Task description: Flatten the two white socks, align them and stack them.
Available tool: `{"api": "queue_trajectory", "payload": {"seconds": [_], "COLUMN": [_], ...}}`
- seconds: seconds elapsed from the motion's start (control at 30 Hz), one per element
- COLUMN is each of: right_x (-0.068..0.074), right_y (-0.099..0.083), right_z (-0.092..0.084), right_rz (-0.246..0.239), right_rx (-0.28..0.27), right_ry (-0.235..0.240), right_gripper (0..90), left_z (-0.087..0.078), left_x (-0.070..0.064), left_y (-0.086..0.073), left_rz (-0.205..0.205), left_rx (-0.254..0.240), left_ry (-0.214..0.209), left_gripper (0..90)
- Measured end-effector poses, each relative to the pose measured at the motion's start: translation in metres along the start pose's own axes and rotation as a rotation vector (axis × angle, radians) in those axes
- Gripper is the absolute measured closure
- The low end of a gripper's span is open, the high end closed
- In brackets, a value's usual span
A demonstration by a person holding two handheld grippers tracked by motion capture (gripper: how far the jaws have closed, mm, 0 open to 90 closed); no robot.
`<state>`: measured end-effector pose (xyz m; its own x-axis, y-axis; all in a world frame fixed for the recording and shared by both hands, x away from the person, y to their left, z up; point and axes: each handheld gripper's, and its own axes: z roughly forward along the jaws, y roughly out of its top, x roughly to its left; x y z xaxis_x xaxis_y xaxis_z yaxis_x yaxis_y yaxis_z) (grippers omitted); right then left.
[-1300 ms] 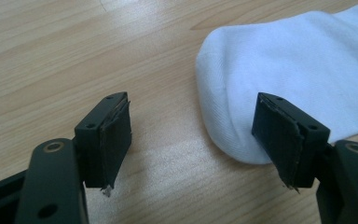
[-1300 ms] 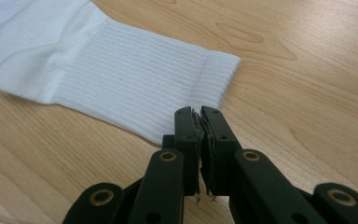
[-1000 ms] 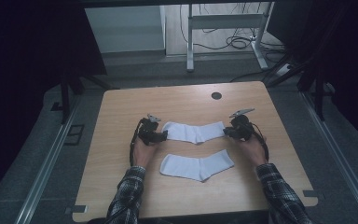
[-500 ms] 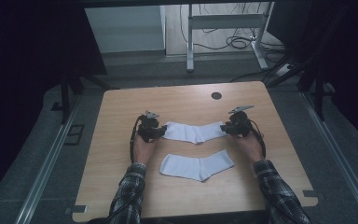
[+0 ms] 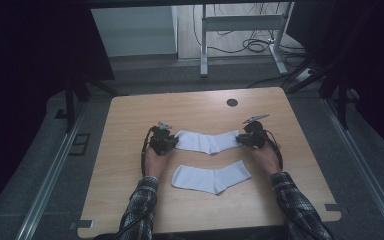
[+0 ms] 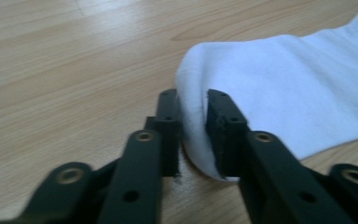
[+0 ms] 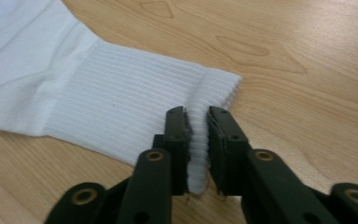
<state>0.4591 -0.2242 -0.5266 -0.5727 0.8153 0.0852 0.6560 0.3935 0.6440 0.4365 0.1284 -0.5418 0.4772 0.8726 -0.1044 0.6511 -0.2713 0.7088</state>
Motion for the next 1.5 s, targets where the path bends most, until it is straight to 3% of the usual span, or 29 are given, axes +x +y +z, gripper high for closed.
{"api": "queue_trajectory", "payload": {"seconds": [0.13,0.4,0.73,1.5], "right_x": [0.003,0.004,0.015,0.039], "right_y": [0.001,0.004,0.007,-0.022], "right_z": [-0.001,-0.015,-0.041,-0.095], "right_rz": [-0.005,-0.006,-0.067,-0.151], "right_rx": [0.011,-0.014,-0.054,-0.126], "right_ry": [-0.001,0.018,0.028,0.087], "right_gripper": [80.9,81.5,81.7,81.6], "left_z": [-0.001,-0.017,-0.045,-0.103], "left_x": [-0.006,-0.008,-0.020,-0.047], "left_y": [0.000,0.005,0.005,-0.029], "left_rz": [0.044,0.046,0.079,0.122], "left_rx": [0.002,-0.026,-0.059,-0.100], "left_ry": [0.019,-0.003,-0.026,-0.084], "left_gripper": [84.8,85.2,85.1,84.6]}}
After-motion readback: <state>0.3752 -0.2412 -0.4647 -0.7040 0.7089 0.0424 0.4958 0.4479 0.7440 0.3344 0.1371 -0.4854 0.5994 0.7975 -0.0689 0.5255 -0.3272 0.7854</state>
